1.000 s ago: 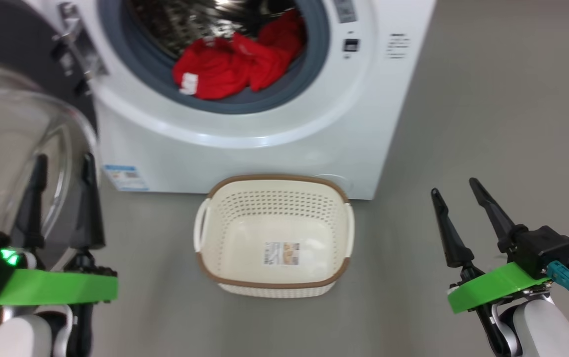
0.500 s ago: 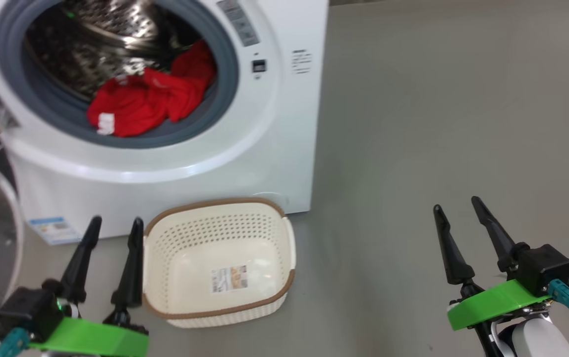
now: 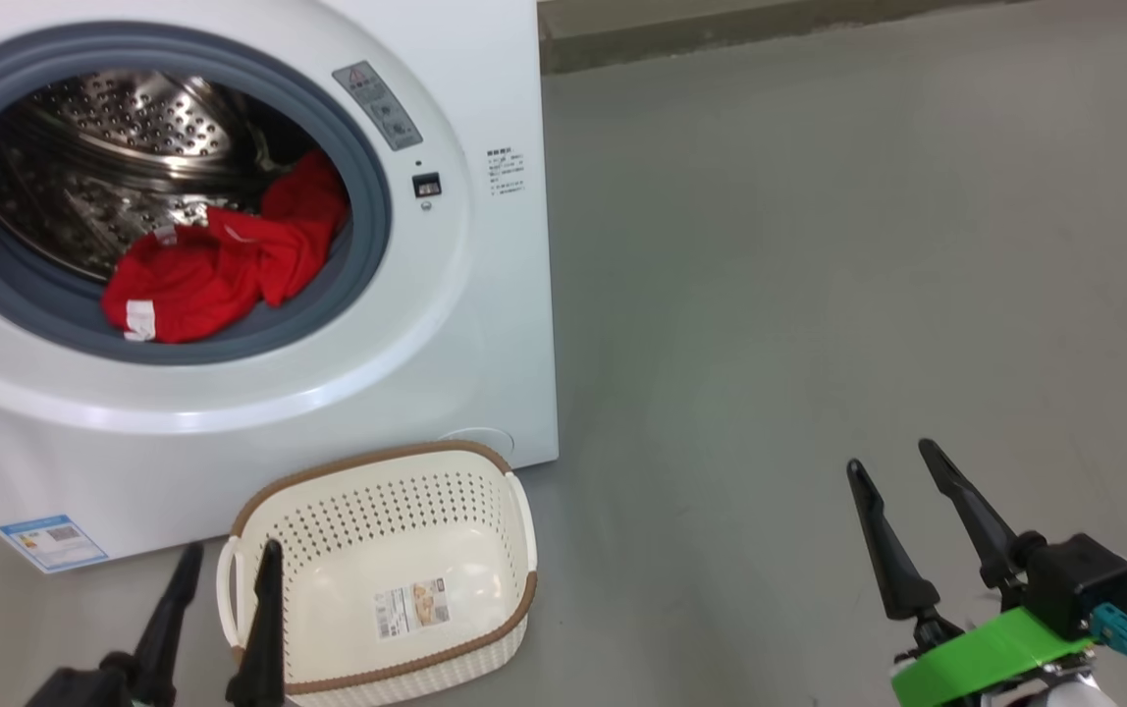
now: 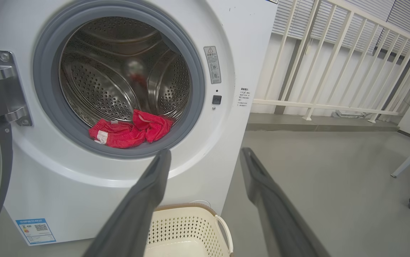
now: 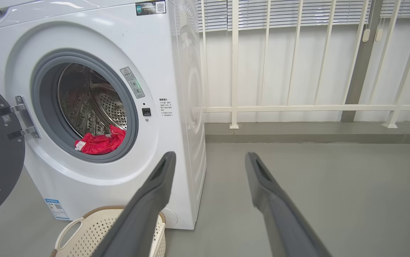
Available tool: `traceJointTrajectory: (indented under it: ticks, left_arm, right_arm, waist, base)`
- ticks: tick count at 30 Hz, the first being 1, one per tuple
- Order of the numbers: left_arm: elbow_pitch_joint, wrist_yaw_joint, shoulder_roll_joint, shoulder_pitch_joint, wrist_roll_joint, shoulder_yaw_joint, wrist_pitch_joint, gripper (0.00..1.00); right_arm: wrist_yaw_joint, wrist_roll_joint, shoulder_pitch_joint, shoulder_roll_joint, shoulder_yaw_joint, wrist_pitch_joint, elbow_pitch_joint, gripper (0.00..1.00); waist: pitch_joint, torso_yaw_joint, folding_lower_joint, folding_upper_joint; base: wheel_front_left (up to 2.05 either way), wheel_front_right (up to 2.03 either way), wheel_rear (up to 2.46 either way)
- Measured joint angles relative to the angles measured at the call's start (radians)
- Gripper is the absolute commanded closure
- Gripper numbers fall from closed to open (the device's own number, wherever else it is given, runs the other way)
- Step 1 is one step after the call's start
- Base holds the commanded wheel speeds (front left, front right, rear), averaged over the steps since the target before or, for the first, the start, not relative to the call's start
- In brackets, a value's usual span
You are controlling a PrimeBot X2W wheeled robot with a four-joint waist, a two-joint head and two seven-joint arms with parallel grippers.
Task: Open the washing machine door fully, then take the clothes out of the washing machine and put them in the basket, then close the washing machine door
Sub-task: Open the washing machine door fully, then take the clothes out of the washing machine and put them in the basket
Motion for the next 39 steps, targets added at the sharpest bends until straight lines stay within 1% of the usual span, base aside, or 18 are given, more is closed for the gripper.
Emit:
traceJointTrajectory:
  ticks: [7,9,18,22,26,30,39]
  left_arm:
    - [0.016,-0.002,-0.003,0.039,0.003,-0.001,0.0,0.0]
    - [0.019,-0.002,-0.002,0.049,0.022,-0.001,0.0,0.0]
    - [0.017,-0.002,-0.012,0.071,0.039,0.009,0.0,0.0]
    - [0.003,0.0,-0.028,0.072,0.039,0.026,0.0,0.0]
    - [-0.004,0.0,-0.031,0.072,0.038,0.037,0.0,0.0]
    - [-0.045,0.0,-0.044,0.072,0.025,0.061,0.0,0.0]
    - [-0.067,-0.001,-0.053,0.084,0.053,0.072,-0.003,0.0]
  right_arm:
    - [0.0,0.0,0.052,-0.011,-0.031,0.0,-0.018,0.0]
    - [0.0,-0.001,0.06,-0.011,-0.038,0.0,-0.023,0.0]
    - [0.0,-0.002,0.088,-0.008,-0.069,0.0,-0.056,0.0]
    - [0.0,-0.002,0.1,-0.008,-0.071,0.0,-0.057,0.0]
    - [0.0,-0.002,0.1,-0.004,-0.074,0.0,-0.057,0.0]
    - [0.0,-0.002,0.1,0.0,-0.071,0.0,-0.058,0.0]
    - [0.0,0.0,0.099,0.0,-0.054,0.0,-0.052,0.0]
  waist:
    - [-0.027,0.003,0.0,0.0]
    - [-0.031,0.005,0.0,0.0]
    - [-0.034,0.015,0.0,0.0]
    - [-0.032,0.019,0.0,0.0]
    - [-0.031,0.024,0.0,0.0]
    - [-0.03,0.027,0.0,0.0]
    - [-0.031,0.035,0.0,0.0]
  base:
    - [0.0,0.0,0.0]
    - [0.0,0.0,0.0]
    - [0.0,0.0,0.0]
    - [0.0,0.0,0.0]
    - [0.0,0.0,0.0]
    - [0.0,0.0,0.0]
    - [0.0,0.0,0.0]
